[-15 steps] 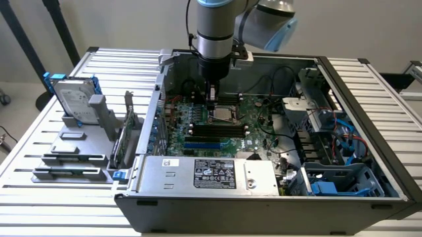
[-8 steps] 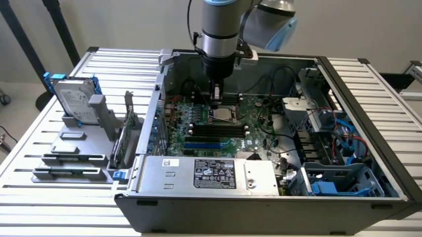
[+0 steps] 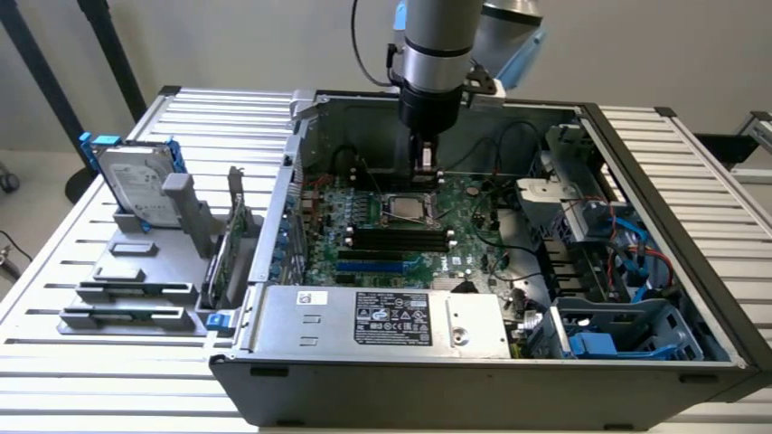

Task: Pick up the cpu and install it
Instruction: 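Close the cpu cover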

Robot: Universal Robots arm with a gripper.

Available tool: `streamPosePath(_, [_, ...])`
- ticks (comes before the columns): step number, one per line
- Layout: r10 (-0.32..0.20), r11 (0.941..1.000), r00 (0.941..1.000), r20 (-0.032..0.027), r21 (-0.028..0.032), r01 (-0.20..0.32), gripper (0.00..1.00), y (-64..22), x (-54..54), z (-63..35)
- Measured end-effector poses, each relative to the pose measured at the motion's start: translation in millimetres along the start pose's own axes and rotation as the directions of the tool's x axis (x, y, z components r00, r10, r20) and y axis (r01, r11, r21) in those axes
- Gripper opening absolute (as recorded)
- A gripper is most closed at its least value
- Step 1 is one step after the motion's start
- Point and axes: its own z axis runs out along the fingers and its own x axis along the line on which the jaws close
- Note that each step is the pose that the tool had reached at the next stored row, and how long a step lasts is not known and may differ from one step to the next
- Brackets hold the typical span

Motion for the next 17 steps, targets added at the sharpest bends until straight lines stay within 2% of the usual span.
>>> streamPosePath(5, [0.0, 1.0, 0.9999, -0.0127, 0.0044, 0.0, 0.11, 22.6, 0.6, -12.0])
streamPosePath(11, [-0.001, 1.0, 0.9996, -0.0282, 0.0059, 0.001, 0.11, 46.8, 0.9, -17.4])
streamPosePath(17, [-0.002, 1.0, 0.9995, -0.0324, 0.006, 0.002, 0.11, 65.3, 0.9, -17.9])
